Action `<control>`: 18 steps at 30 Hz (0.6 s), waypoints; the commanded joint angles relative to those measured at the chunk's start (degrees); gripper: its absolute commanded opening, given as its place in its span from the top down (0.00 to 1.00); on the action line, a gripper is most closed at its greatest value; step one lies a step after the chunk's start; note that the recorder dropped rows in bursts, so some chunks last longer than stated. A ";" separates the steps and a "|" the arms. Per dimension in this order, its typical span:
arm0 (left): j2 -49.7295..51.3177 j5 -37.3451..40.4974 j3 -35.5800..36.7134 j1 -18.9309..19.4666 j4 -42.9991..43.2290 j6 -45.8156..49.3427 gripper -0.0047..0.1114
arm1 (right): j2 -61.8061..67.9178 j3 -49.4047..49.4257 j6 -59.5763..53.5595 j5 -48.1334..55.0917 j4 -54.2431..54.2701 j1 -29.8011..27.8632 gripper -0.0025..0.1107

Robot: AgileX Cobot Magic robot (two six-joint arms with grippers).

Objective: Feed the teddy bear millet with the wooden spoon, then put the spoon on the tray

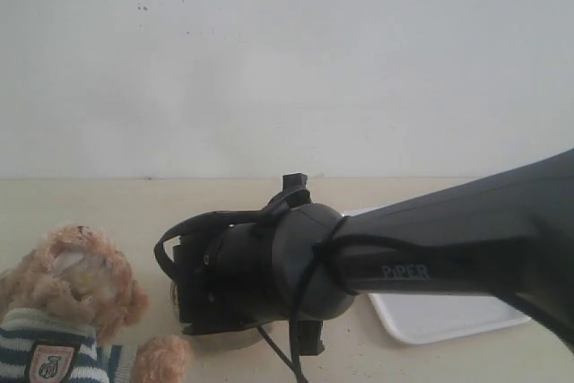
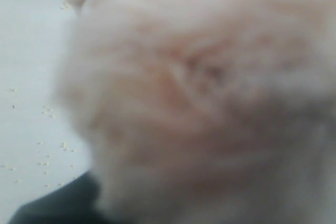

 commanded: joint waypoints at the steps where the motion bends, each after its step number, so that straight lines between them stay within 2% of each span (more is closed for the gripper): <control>1: -0.39 1.31 0.06 0.12 -1.24 0.45 0.93 | -0.28 0.11 -1.13 -0.05 1.88 -0.19 0.95; 18: -0.39 1.31 0.06 0.12 -1.24 0.45 0.93 | -0.28 -0.02 -1.10 -1.16 10.66 -0.19 0.95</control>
